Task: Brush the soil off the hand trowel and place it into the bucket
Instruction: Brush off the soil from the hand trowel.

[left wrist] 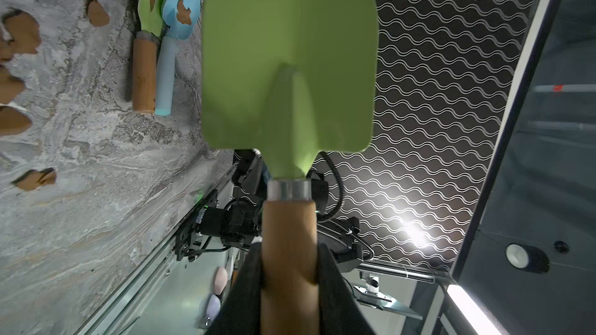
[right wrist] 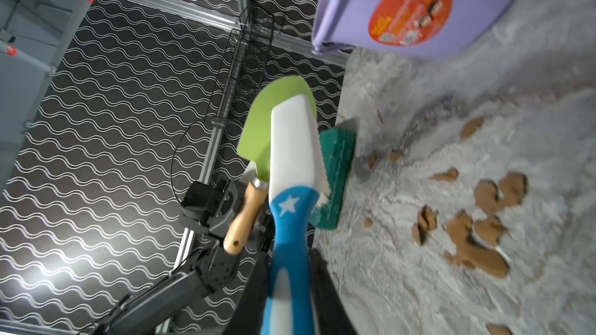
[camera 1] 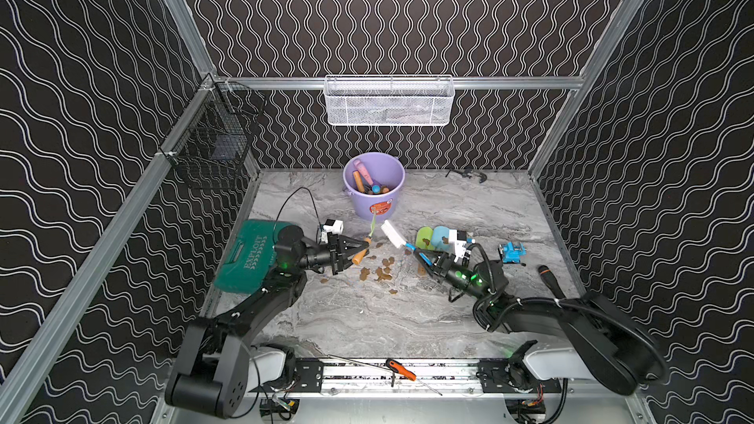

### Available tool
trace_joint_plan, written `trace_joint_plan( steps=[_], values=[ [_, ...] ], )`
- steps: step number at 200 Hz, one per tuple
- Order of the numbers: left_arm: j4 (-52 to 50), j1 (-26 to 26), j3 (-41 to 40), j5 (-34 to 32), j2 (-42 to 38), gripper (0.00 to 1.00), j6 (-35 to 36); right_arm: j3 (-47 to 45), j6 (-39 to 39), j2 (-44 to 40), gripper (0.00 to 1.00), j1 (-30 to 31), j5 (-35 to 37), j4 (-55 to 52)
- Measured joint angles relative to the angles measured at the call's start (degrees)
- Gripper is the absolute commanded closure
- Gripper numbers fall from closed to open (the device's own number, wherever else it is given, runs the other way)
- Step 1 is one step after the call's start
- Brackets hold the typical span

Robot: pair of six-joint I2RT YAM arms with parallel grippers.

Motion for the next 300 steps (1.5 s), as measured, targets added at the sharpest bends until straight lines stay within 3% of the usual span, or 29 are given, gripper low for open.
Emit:
trace_joint_plan(
  steps=[12,40,55,76,103,149,178,213,257,300],
  values=[
    [-16.2,-0.3,7.3,-1.9,-0.4,1.0,11.7,3.7,-3.5,-3.0,1.0,1.7,0.1,-7.4],
    [-48.9,-3.1,21.3,-16.5,2.2,1.0,38.9,12.2,-13.6,-8.7,1.0,9.4,6.0,-24.4],
    [-60.7,-5.5,23.6,-22.4,2.9,1.0,47.6,15.9,-18.2,-8.0,1.0,12.8,6.2,-29.3],
    [-70.4,-9.2,25.4,-29.3,3.5,1.0,54.3,19.3,-21.4,-4.2,1.0,14.7,7.7,-35.2],
    [-76.4,-12.3,26.1,-36.0,3.7,1.0,57.9,19.5,-23.1,-3.5,1.0,15.1,12.5,-43.3],
    [-82.3,-15.6,29.5,-49.2,4.7,1.0,63.5,22.1,-28.8,-11.2,1.0,13.9,24.8,-58.5],
    [-85.2,-18.4,30.8,-57.0,6.2,1.0,65.5,22.9,-32.3,-13.4,1.0,14.0,21.4,-58.5],
    [-86.7,-20.8,33.0,-62.5,6.9,1.0,65.5,23.0,-32.7,-6.2,1.0,15.2,12.4,-54.8],
    [-87.8,-22.3,34.0,-64.0,7.7,1.0,65.4,21.9,-31.3,0.9,1.0,14.0,6.7,-48.5],
    [-88.3,-22.9,34.3,-64.2,7.8,1.0,65.4,24.9,-32.1,1.2,1.0,9.8,8.0,-51.0]
  ],
)
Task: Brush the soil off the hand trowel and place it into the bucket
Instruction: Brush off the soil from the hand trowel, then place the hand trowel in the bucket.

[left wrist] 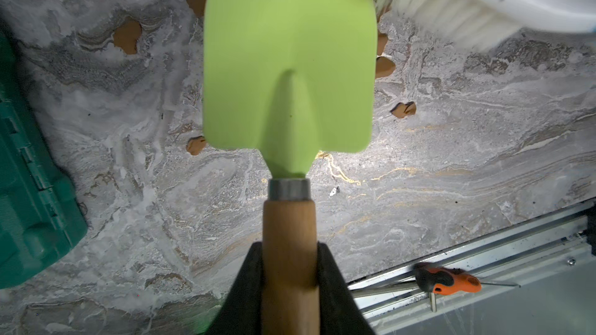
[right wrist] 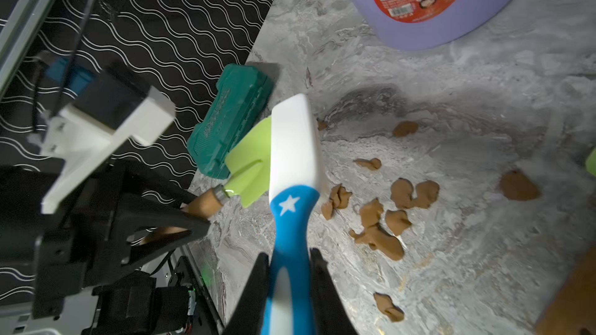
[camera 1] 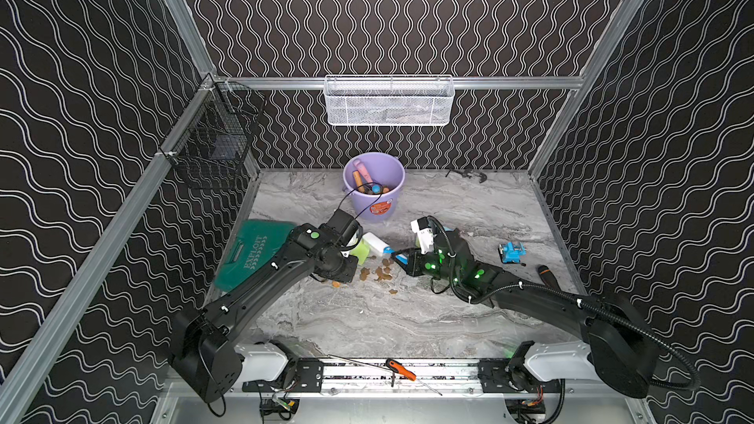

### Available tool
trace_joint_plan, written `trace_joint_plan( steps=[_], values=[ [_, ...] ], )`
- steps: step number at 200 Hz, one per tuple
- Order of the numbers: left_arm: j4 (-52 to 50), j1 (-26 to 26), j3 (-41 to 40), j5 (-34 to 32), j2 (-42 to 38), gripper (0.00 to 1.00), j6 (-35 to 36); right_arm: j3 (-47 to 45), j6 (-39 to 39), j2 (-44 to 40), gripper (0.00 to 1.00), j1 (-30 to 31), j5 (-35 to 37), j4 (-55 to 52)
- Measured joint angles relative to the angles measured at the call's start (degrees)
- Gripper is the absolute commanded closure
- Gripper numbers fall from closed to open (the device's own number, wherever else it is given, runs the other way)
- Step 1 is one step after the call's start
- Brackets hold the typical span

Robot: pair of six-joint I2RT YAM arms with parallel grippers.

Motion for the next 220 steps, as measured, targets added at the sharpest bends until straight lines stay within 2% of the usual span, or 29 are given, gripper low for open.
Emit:
trace_joint_plan(
  steps=[30,58,78,98,113,143,174,220],
  values=[
    [0.1,-0.3,1.2,-0.4,1.1,1.0,0.0,0.3,-0.8,-0.8,1.0,2.1,-2.7,2.4],
    [-0.3,-0.7,3.3,-0.5,2.4,1.0,0.0,-2.2,-0.5,2.3,1.0,2.1,-5.2,5.2],
    [-2.5,-0.7,5.9,-1.3,3.9,1.0,0.3,-4.6,0.4,1.6,1.0,-1.6,-4.9,6.4],
    [-3.7,-0.9,10.3,-3.4,5.7,1.0,1.4,-7.0,1.0,-3.3,1.0,-8.3,-3.1,4.5],
    [-3.7,-0.9,15.1,-5.9,7.7,1.0,1.9,-8.0,0.9,-8.3,1.0,-11.1,-1.2,1.1],
    [-4.7,-0.9,25.8,-10.5,14.2,1.0,4.1,-8.0,-1.0,-15.0,1.0,-12.9,0.4,-3.1],
    [-5.6,0.2,42.3,-15.3,26.2,1.0,7.5,-8.3,-2.2,-17.2,1.0,-14.1,1.6,-6.1],
    [-8.3,3.6,65.6,-18.4,43.6,1.0,12.3,-8.6,-2.7,-18.5,1.0,-16.5,1.1,-8.4]
  ],
)
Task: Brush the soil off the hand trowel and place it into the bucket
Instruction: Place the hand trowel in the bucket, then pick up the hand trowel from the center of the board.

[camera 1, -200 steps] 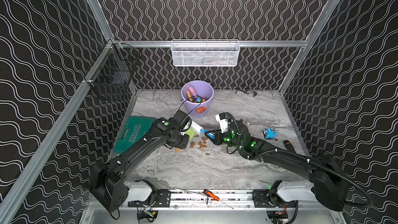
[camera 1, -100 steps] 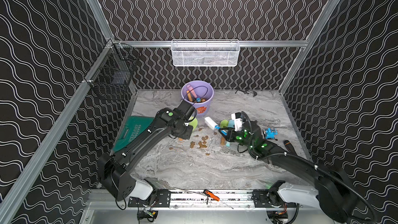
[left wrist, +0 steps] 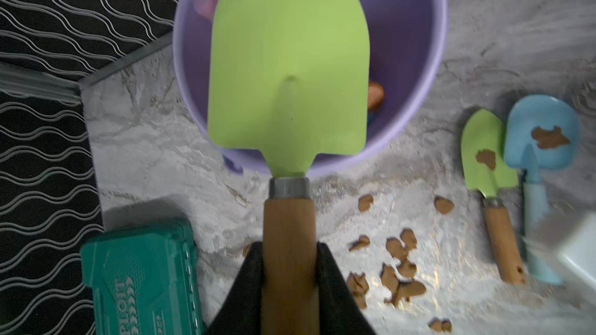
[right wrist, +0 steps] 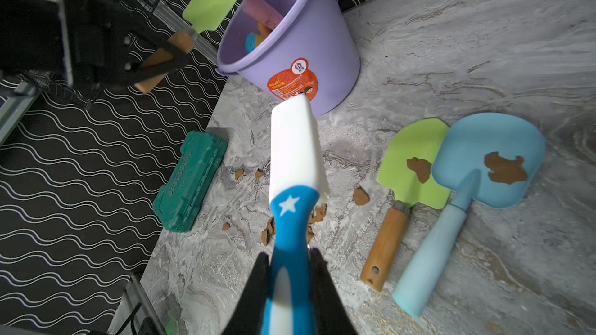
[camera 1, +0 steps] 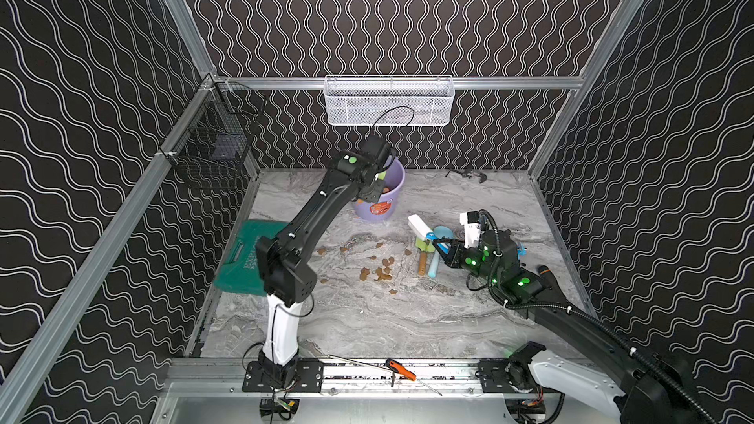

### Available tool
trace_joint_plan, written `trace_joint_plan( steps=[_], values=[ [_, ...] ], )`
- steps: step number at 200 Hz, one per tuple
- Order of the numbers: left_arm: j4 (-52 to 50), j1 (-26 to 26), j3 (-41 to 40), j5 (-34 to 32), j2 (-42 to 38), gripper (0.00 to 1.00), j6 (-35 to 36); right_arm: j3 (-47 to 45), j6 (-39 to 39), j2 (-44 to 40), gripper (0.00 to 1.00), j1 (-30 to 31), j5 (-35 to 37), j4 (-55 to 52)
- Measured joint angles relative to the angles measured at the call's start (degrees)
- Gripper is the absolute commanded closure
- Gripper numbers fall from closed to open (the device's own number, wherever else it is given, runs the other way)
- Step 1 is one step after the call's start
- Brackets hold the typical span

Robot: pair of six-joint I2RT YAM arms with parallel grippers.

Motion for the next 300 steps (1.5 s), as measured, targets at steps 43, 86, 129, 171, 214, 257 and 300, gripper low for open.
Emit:
trace_joint_plan(
  steps=[43,86,129,171,214,257,300],
  values=[
    [-1.3,2.2,8.2,-0.7,9.0,0.85,2.9,0.0,-0.5,-0.8,1.0,-1.6,-0.9,-0.7],
    [0.2,3.3,5.6,-1.9,7.5,0.46,4.1,0.0,-0.9,-1.2,1.0,-1.9,-1.7,-1.1],
    [5.1,2.8,1.4,-2.6,1.5,0.46,4.0,0.0,-0.8,-3.2,1.0,-2.0,-2.2,-2.5],
    [17.6,-2.4,-26.5,-2.7,-20.3,0.46,0.4,-2.6,-0.4,-10.6,1.0,-2.0,2.1,-5.1],
    [27.1,-8.1,-46.5,3.1,-32.1,0.51,-9.3,-3.0,0.1,-11.5,1.0,-2.1,4.8,-11.5],
    [33.3,-14.4,-58.7,9.8,-32.2,0.5,-15.9,-6.5,1.1,-11.4,1.0,-2.1,4.6,-14.0],
    [39.7,-19.4,-61.9,10.0,-28.3,0.49,-19.3,-8.9,3.4,-14.4,1.0,-2.1,6.8,-13.9]
  ],
)
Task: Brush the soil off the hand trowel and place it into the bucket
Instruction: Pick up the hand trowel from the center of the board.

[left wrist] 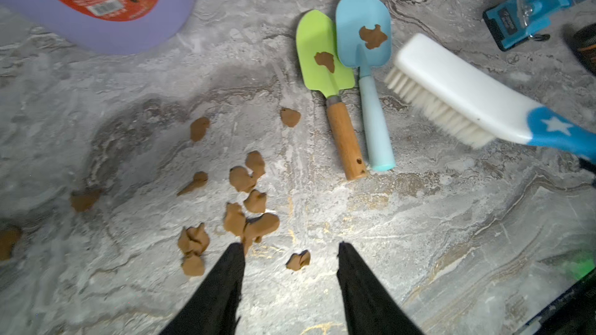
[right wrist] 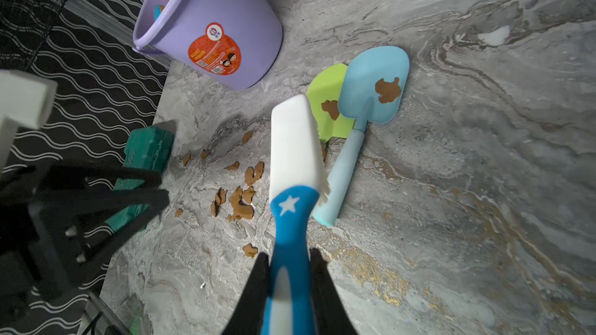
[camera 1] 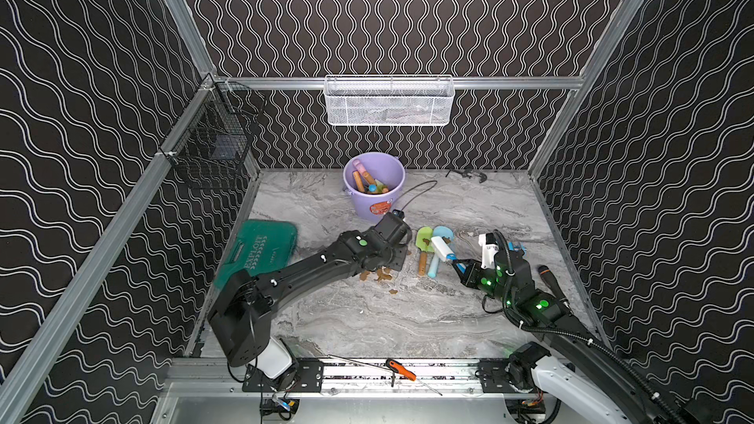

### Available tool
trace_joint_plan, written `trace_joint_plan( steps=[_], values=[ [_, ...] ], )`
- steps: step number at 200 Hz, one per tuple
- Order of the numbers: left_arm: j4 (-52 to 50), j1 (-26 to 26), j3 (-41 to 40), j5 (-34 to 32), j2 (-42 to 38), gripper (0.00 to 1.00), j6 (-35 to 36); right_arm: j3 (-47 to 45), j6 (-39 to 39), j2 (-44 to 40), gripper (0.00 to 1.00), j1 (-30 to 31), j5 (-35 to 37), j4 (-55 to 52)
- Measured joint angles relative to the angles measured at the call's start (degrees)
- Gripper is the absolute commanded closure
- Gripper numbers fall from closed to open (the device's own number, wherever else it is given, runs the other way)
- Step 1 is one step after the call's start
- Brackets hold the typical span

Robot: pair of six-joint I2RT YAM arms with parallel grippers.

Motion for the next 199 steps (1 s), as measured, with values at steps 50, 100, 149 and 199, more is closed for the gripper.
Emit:
trace_joint_plan(
  steps=[50,100,149,199],
  values=[
    [2.3,-3.7,5.0,-3.3,11.1,0.51,-0.4,-2.8,1.4,-2.5,1.0,-0.1,2.2,-0.1],
    [3.2,-5.1,10.4,-4.0,18.9,0.55,-0.2,-4.2,1.5,-6.8,1.0,-0.1,4.7,-1.0],
    [3.1,-6.2,14.4,-5.3,26.4,0.59,0.9,-3.9,1.0,-6.5,1.0,-0.2,5.2,-2.6],
    [2.7,-6.2,17.0,-8.3,30.3,0.6,1.4,-4.1,1.0,-7.3,1.0,-0.2,5.6,-2.6]
  ],
)
